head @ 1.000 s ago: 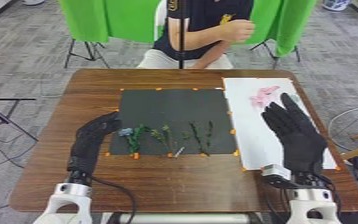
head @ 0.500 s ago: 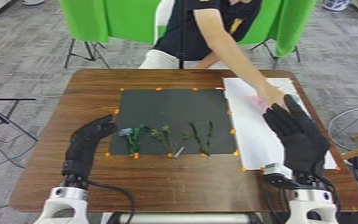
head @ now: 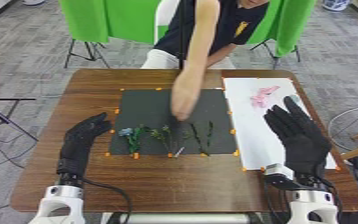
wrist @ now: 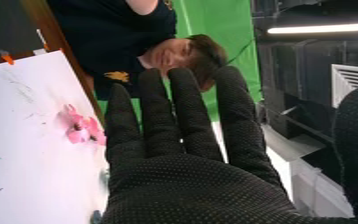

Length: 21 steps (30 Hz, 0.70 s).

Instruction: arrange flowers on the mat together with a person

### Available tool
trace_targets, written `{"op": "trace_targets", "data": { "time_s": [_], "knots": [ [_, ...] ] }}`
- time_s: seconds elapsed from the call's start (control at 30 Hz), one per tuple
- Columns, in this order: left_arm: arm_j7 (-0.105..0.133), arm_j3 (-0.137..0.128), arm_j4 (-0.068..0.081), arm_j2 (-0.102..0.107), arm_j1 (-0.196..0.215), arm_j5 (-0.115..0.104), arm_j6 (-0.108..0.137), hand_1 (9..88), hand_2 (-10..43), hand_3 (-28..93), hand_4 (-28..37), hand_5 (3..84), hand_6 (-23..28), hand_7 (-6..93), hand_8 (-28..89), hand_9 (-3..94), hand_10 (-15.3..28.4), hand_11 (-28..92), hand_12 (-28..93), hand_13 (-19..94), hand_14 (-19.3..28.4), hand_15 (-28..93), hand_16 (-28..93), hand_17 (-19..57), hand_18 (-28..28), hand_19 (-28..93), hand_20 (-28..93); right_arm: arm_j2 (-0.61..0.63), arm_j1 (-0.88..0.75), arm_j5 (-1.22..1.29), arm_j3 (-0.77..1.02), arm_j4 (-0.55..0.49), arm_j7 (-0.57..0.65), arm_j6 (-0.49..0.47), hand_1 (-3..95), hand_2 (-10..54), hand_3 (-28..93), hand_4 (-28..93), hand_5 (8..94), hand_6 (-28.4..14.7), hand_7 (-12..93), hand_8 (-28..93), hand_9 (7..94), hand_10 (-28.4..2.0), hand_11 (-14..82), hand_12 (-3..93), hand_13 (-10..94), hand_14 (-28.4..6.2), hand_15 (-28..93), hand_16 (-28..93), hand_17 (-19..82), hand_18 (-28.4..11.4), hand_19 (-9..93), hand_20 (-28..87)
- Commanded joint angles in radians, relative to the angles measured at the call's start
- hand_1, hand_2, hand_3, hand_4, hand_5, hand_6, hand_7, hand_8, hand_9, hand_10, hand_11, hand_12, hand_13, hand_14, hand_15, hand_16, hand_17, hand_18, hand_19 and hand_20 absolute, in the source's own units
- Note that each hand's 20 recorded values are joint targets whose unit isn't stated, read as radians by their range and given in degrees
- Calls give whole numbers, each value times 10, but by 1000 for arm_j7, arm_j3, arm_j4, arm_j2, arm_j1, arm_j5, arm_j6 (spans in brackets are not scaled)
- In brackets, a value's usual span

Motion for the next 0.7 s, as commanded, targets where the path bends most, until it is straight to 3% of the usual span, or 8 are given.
{"op": "trace_targets", "data": {
  "time_s": [0.03,0.2,0.33,0.43,0.5,0.7],
  "knots": [
    [10,-17,-4,-3,36,-23,22,285,-53,624,-172,475,37,171,-60,472,129,220,168,366,164,196,50,36,113,62,168,-3,-19,10,7,-14,-4,16,53,52,807,-191,413,-11,95,-85,420,-152,45,117,336,-133,104,156,182,-138,54,277],
    [15,-23,-1,-15,33,-33,17,284,-54,624,-172,475,36,172,-60,473,129,219,168,366,164,196,50,36,113,61,168,0,-14,21,-5,-9,-4,23,55,53,808,-191,422,-12,97,-85,425,-152,46,118,341,-133,106,156,185,-138,54,278],
    [3,-25,-4,-20,27,-26,11,282,-55,626,-172,475,36,172,-61,474,128,219,168,366,164,195,50,36,113,60,168,-2,-13,-4,-3,-12,-1,15,57,52,808,-191,424,-13,98,-86,427,-153,47,118,342,-133,107,155,186,-137,54,280],
    [3,-30,-3,-30,26,-20,6,282,-55,626,-173,475,36,172,-61,473,128,220,169,366,164,196,50,36,113,60,169,-5,-15,5,0,-16,-5,30,59,52,807,-191,429,-13,100,-85,427,-152,47,118,343,-133,108,156,186,-137,53,280],
    [10,-30,-3,-34,29,-21,15,282,-55,626,-173,475,36,172,-61,474,128,220,169,367,164,197,51,36,113,60,169,-7,-18,8,1,-15,-6,37,61,48,809,-190,432,-13,101,-86,427,-152,47,118,343,-133,108,155,187,-137,53,280],
    [16,-24,0,-18,29,-32,21,283,-53,625,-174,475,36,172,-61,474,128,220,169,368,163,195,50,36,113,60,169,10,-2,5,-12,-7,-16,42,65,37,815,-189,438,-14,105,-87,424,-153,45,117,318,-127,97,152,188,-125,48,279]
  ]
}}
